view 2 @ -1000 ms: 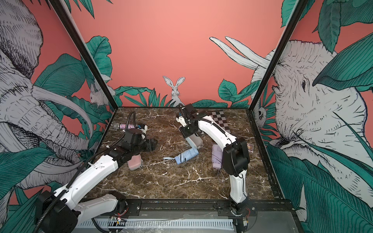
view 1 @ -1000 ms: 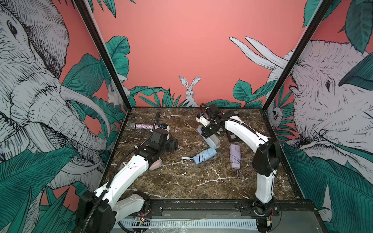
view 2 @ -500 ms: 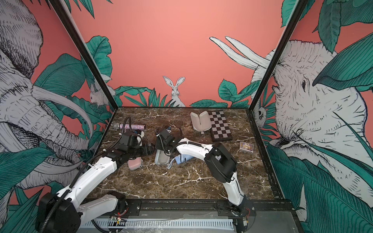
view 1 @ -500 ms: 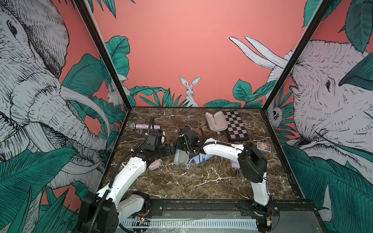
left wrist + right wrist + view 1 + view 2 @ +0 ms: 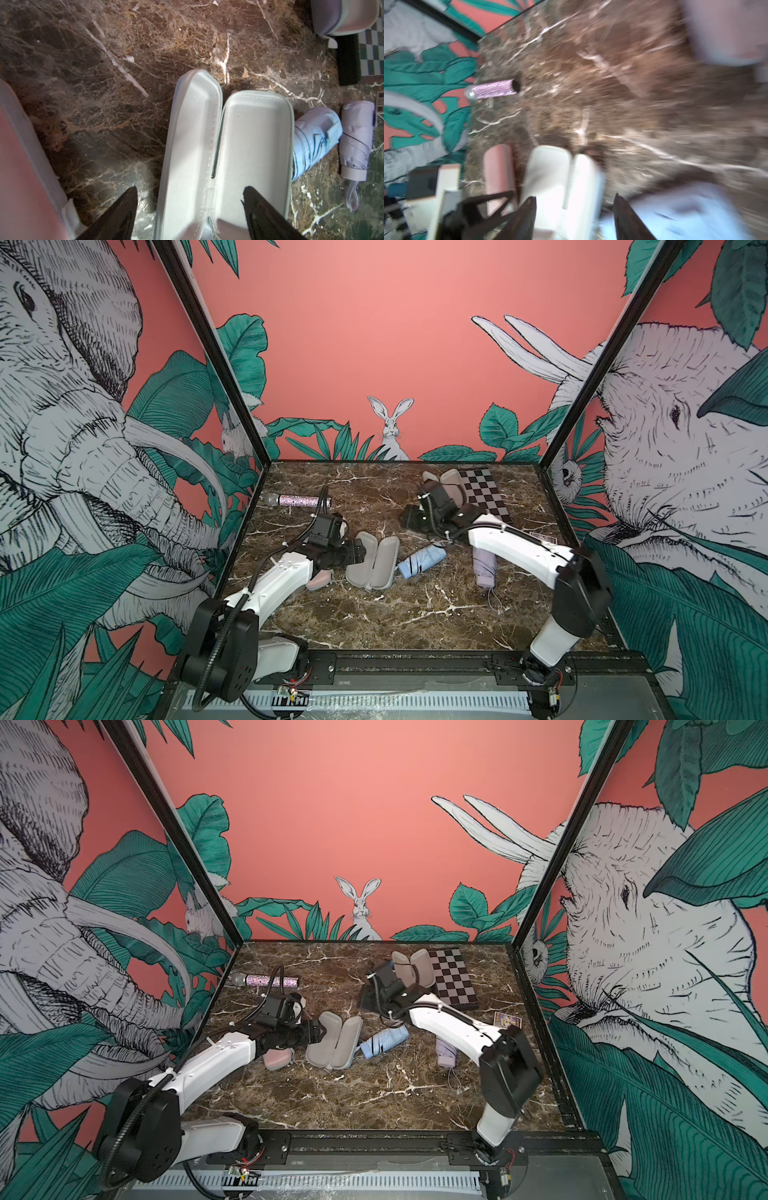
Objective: Put umbrellas into zippered umbrella sleeves
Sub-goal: Place the umbrella sleeve at the center of the board, then pick up the umbrella from the center of the board, then place the umbrella in the umbrella sleeve.
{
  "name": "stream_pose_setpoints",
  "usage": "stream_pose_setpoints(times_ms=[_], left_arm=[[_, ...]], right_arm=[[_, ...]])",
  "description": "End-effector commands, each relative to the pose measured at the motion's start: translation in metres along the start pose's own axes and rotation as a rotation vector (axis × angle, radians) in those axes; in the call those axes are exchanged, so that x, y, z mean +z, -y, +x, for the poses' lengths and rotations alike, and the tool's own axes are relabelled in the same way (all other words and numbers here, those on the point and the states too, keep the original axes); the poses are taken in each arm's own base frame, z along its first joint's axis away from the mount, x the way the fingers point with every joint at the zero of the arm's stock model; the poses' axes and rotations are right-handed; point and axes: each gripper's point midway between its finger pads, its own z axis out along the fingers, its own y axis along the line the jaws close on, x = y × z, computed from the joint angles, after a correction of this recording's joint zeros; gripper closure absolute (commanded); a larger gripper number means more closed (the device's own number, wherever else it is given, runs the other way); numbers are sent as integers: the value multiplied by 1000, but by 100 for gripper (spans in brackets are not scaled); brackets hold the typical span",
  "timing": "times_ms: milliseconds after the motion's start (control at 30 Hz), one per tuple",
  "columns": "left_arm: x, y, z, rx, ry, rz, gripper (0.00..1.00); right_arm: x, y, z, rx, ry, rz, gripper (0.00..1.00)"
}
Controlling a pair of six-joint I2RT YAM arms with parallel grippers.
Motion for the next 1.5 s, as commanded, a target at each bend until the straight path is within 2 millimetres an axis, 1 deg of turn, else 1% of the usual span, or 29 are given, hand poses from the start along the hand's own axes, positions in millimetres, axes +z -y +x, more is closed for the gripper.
stream_pose_setpoints(times_ms=[0, 33, 67, 100, 167, 233, 300, 400, 467, 567, 600, 667, 700, 767, 800, 833, 867, 933, 1000, 1033, 1100, 1200, 1233, 1300, 1333, 1400, 1467], left_arm=[[1, -18, -4, 38, -10, -119, 21], [2, -19, -6, 42, -13, -129, 22], [4, -19, -7, 42, -16, -130, 22], [6, -18, -9, 36, -16, -128, 23], [11, -15, -11, 26, -16, -113, 25], [18, -16, -7, 11, -32, -107, 27], [22, -20, -3, 12, -47, -119, 31], [26, -21, 0, 1, -39, -114, 36], [29, -20, 1, -14, -29, -101, 41], [35, -19, 4, -49, -16, -72, 53], [36, -18, 4, -60, -12, -60, 59], [38, -16, 6, -68, -11, -45, 68], [39, -16, 7, -72, -12, -41, 73], [36, -15, 6, -74, -4, -38, 85], [33, -14, 4, -74, 7, -35, 92], [30, -13, 2, -77, 17, -34, 98], [27, -13, 1, -80, 23, -33, 100], [20, -10, -2, -94, 36, -28, 100], [13, -6, -2, -95, 47, -31, 100], [8, -3, -2, -85, 57, -43, 100], [0, 5, -4, -57, 78, -67, 100], [-11, 10, -4, -56, 80, -144, 100], [-13, 11, -3, -71, 78, -162, 100], [-16, 16, -2, -89, 82, -169, 100], [-16, 20, -1, -95, 83, -167, 100], [-15, 29, 0, -110, 84, -153, 100], [-12, 34, 2, -124, 81, -149, 100]], right_arm=[[-10, 79, 56, 53, -135, 274, 27], [-12, 84, 61, 94, -123, 316, 15], [-12, 85, 63, 122, -107, 344, 12], [-7, 86, 66, 147, -96, 368, 12], [12, 83, 74, 189, -110, 399, 12], [34, 76, 78, 205, -128, 400, 14], [48, 74, 79, 226, -129, 422, 16], [66, 78, 81, 272, -109, 438, 20], [72, 83, 82, 282, -106, 459, 22], [78, 95, 88, 324, -115, 469, 29], [79, 100, 91, 331, -119, 470, 32], [75, 109, 95, 329, -120, 489, 37], [72, 113, 94, 325, -107, 490, 42], [64, 112, 81, 289, -61, 471, 53], [56, 109, 69, 245, -25, 464, 60], [46, 103, 54, 194, 18, 459, 65], [37, 98, 40, 144, 58, 455, 68], [14, 85, 10, 45, 142, 449, 76], [-3, 69, -12, -40, 196, 431, 82], [-14, 52, -27, -78, 236, 407, 84], [-26, 23, -42, -176, 288, 385, 86], [-38, -29, -57, -346, 403, 387, 88], [-41, -43, -62, -387, 455, 403, 88], [-43, -68, -69, -437, 552, 408, 90], [-41, -79, -70, -453, 607, 408, 90], [-25, -93, -66, -483, 653, 408, 91], [-3, -100, -53, -506, 641, 403, 92]])
